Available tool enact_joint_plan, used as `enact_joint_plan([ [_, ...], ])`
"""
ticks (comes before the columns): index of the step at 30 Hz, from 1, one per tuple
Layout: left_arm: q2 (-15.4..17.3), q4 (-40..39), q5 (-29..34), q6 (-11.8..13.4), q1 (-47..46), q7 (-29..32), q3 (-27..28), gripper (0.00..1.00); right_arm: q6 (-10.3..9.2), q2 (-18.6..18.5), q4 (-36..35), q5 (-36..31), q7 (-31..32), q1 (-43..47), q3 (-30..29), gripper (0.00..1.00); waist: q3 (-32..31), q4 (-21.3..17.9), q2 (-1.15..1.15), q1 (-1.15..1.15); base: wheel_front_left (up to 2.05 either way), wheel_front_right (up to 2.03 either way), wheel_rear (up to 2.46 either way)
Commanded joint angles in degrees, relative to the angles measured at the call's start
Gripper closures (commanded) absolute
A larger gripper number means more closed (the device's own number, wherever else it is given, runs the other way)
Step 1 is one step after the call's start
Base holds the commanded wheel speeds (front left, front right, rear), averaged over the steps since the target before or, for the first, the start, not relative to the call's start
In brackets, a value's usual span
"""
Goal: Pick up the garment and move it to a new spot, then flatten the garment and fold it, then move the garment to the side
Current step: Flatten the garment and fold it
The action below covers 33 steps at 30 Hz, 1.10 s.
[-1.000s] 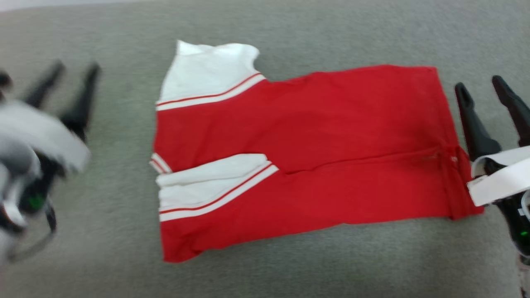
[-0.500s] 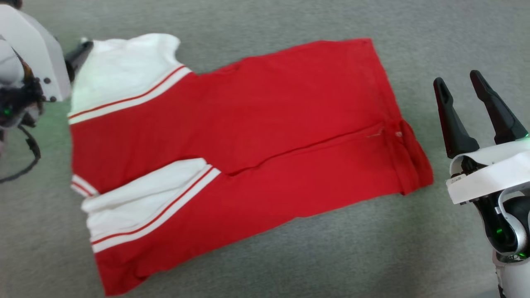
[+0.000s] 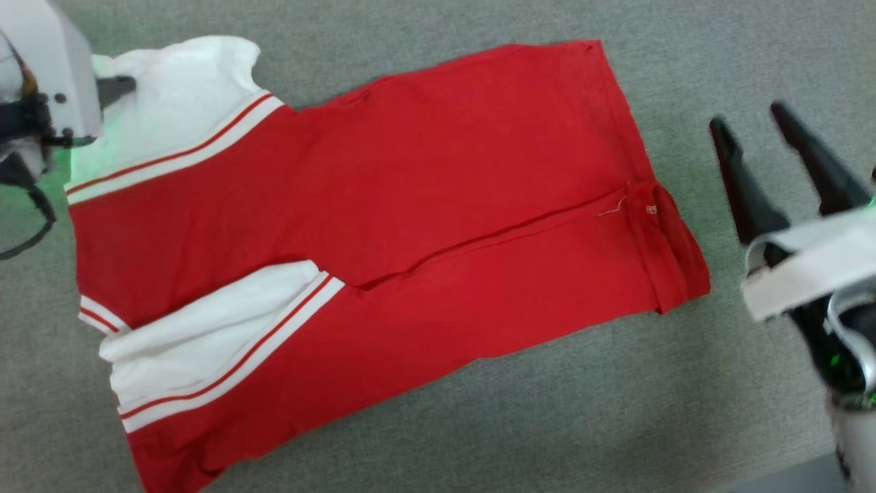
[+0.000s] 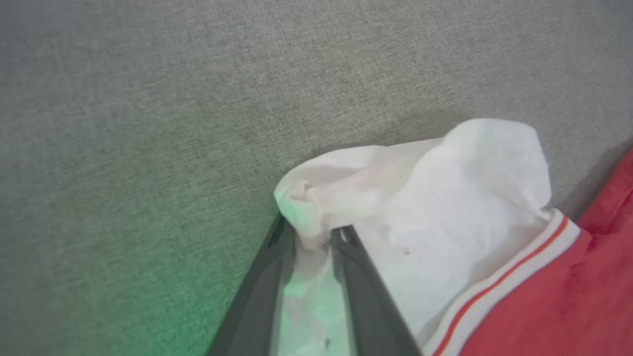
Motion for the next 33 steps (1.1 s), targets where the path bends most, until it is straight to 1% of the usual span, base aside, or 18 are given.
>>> enact_joint_plan([
  [1,-1.0,0.4,-0.1,-0.5,0.8,0.1,-0.7,1.0,-0.04,-0.3,0.0,0.5,0.5,-1.2,0.4,0.0,0.3,0.3,0.0,0.0,0.0,0.0,0.0],
  [3,-1.4,0.9,0.1,-0.8,0.1,-0.2,-0.8,1.0,-0.04,-1.7,0.7,1.1,3.7,-4.5,2.1,0.0,0.6,0.7,0.0,0.0,0.0,0.0,0.0],
  [4,-1.8,1.3,0.0,-1.0,-0.3,-0.4,-0.7,1.0,-0.04,-3.0,1.3,0.9,5.7,-6.7,3.4,0.0,0.8,1.0,0.0,0.0,0.0,0.0,0.0],
  [5,-2.9,1.8,0.0,-1.3,-1.0,-0.8,-0.8,1.0,-0.04,-4.8,3.7,2.6,10.7,-11.0,6.1,0.0,1.3,1.9,0.0,0.0,0.0,0.0,0.0],
  [6,-3.5,2.0,0.0,-1.5,-1.4,-1.0,-1.0,1.0,-0.04,-5.3,5.1,4.4,13.3,-13.5,7.4,0.0,1.5,2.4,0.0,0.0,0.0,0.0,0.0],
  [7,-3.5,2.0,0.0,-1.5,-1.4,-1.0,-1.0,1.0,-0.04,-5.3,5.1,4.4,13.3,-13.5,7.4,0.0,1.5,2.4,0.0,0.0,0.0,0.0,0.0],
  [12,-6.3,2.4,0.0,-2.3,-2.9,-1.9,-1.7,1.0,-0.04,-9.2,13.9,11.9,27.6,-25.1,12.5,0.0,2.9,5.7,0.0,0.0,0.0,0.0,0.0],
  [15,-7.6,2.8,-0.2,-2.5,-3.9,-2.4,-2.2,1.0,-0.04,-11.2,18.9,14.4,36.0,-30.6,16.7,0.0,3.8,7.4,0.0,0.0,0.0,0.0,0.0],
  [16,-7.9,2.9,-0.2,-2.6,-4.2,-2.7,-2.2,1.0,-0.04,-11.7,20.1,15.3,37.9,-32.3,17.7,0.0,4.2,7.9,0.0,0.0,0.0,0.0,0.0],
  [18,-8.3,3.1,-0.5,-2.8,-4.8,-3.0,-2.3,1.0,-0.04,-12.7,23.1,14.9,40.1,-35.5,19.3,0.0,4.9,8.7,0.0,0.0,0.0,0.0,0.0],
  [22,-8.9,3.4,-0.8,-2.6,-5.3,-3.4,-2.9,1.0,-0.04,-13.1,28.5,14.8,43.1,-39.3,23.1,0.0,5.7,10.0,0.0,0.0,0.0,0.0,0.0],
  [26,-8.9,2.9,-1.5,-2.7,-5.3,-3.8,-3.7,1.0,-0.04,-12.9,31.2,17.3,46.2,-41.0,26.5,0.0,6.1,10.5,0.0,0.0,0.0,0.0,0.0],
  [28,-8.7,2.6,-1.8,-2.7,-5.3,-3.8,-4.1,1.0,-0.03,-12.9,31.5,18.7,46.3,-41.2,27.8,0.0,6.2,10.6,0.0,0.0,0.0,0.0,0.0],
  [30,-8.6,2.3,-2.2,-2.7,-5.3,-4.0,-4.5,1.0,-0.01,-13.2,31.9,19.1,46.1,-41.3,29.4,0.6,6.2,10.6,0.0,0.0,0.0,0.0,0.0],
  [31,-8.6,2.2,-2.5,-2.7,-5.3,-4.0,-4.7,1.0,-0.01,-13.4,32.0,19.3,45.9,-41.2,30.1,0.95,6.1,10.6,0.0,0.0,0.0,0.0,0.0],
  [32,-8.6,2.0,-2.7,-2.7,-5.3,-4.1,-4.9,1.0,-0.01,-13.4,32.2,19.5,45.7,-41.2,30.5,1.0,6.0,10.5,0.0,0.0,0.0,0.0,0.0],
  [33,-8.7,1.7,-3.1,-2.7,-5.4,-4.5,-4.8,1.0,-0.01,-13.6,32.3,20.0,45.3,-41.3,31.0,1.0,5.9,10.5,0.0,0.0,0.0,0.0,0.0],
])
